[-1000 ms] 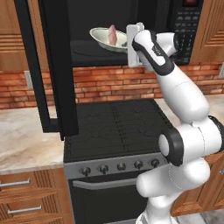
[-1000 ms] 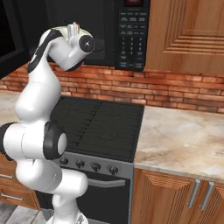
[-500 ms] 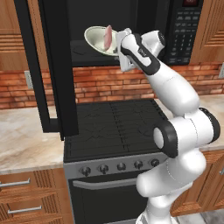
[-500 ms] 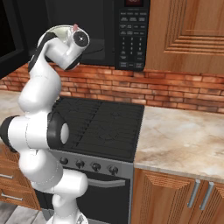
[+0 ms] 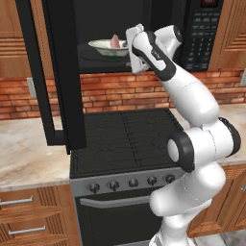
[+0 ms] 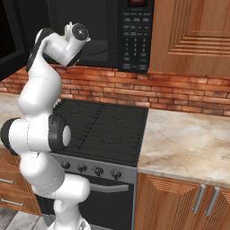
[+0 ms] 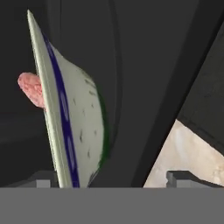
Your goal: Remove the pear from the bowl and place it on the small plate. Then place the bowl with only the steak in the microwave, close the door, and press the start button to microwave the steak.
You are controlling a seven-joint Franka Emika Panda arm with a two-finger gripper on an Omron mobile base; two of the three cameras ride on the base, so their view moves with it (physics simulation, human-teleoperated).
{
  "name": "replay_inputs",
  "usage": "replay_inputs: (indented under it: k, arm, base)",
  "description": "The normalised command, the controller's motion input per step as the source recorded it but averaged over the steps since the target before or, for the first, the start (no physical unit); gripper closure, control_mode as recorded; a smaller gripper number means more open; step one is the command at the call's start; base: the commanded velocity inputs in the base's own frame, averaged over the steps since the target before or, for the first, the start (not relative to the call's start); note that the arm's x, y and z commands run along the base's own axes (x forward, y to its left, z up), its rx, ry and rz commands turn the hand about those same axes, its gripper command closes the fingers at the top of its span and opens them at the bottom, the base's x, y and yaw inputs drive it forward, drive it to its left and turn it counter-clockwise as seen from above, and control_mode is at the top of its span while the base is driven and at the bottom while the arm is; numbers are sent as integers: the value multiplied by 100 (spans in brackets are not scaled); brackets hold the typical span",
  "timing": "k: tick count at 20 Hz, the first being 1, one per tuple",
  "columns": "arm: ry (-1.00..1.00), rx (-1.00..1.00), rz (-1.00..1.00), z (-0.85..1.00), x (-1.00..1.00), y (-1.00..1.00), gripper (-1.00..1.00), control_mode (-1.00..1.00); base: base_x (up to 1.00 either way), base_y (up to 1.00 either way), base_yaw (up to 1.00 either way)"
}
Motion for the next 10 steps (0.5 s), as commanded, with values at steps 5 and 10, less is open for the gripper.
replay_inputs:
  k: [5, 10]
  arm:
    - [-18, 1, 0, 28, -63, 0, -100, -100]
    - [-24, 1, -2, -8, -100, -2, -100, -100]
  base:
    - [0, 0, 0]
    - [0, 0, 0]
